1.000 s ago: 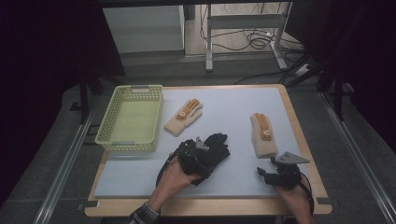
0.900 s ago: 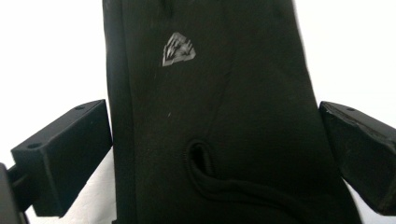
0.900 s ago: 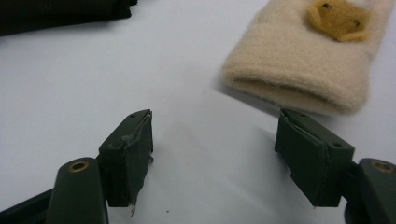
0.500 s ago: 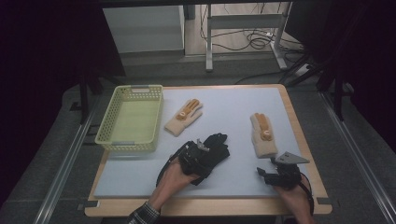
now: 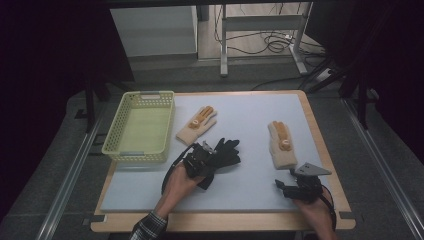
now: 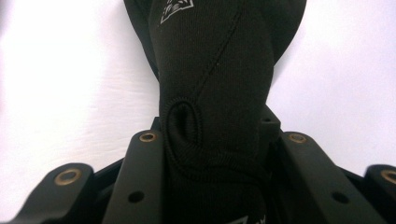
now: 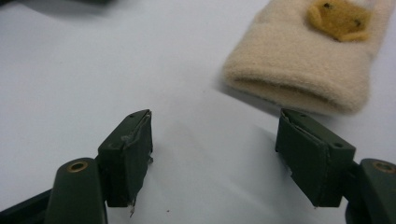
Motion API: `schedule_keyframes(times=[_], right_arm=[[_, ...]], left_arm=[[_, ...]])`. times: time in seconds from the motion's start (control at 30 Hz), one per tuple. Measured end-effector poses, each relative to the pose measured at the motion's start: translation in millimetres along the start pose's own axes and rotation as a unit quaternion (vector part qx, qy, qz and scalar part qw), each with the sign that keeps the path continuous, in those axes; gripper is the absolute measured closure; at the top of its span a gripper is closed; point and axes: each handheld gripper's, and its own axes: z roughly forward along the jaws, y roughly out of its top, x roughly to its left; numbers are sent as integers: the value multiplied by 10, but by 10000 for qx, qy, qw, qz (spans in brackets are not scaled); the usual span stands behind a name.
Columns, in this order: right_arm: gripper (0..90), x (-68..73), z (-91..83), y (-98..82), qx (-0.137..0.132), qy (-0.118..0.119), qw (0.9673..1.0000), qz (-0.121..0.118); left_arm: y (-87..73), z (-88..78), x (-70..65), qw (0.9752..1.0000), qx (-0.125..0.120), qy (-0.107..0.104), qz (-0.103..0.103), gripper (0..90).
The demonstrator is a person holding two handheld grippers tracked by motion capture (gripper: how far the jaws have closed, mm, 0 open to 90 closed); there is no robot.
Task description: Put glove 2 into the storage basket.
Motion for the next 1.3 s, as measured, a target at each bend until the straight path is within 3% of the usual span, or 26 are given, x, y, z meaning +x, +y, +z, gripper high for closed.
schedule_keyframes(times=[0.1, 0.23, 0.47, 0.57, 0.77, 0.87, 1.07, 1.13, 1.2, 1.3], right_arm=[[271, -1, 0, 0, 0, 3, 10000, -2], [270, -1, 0, -1, -3, 4, 10000, -3], [268, -1, 0, -1, -1, 13, 10000, -4], [268, -2, 2, -2, -15, 15, 10000, -7], [267, -2, 3, -2, -16, 17, 10000, -7], [266, -2, 3, -2, -17, 15, 10000, -8], [266, -2, 3, -2, -18, 17, 10000, -8], [265, -2, 3, -2, -19, 20, 10000, -11], [265, -2, 3, -3, -21, 21, 10000, -11], [264, -3, 4, -3, -22, 24, 10000, -12]], left_arm=[[61, -172, 86, 9998, -138, 49, -127, 657], [147, -426, 226, 9987, -260, 278, -330, 649], [215, -819, 582, 9940, -419, 825, -582, 641], [217, -962, 748, 9908, -463, 1049, -723, 640], [138, -1219, 1167, 9796, -532, 1528, -1189, 639], [44, -1309, 1407, 9716, -529, 1777, -1467, 639], [-173, -1335, 1828, 9570, -354, 2044, -2029, 637], [-255, -1296, 1971, 9536, -208, 2057, -2186, 634], [-317, -1245, 2074, 9527, -123, 2027, -2260, 631], [-399, -1134, 2219, 9488, 88, 2065, -2391, 630]])
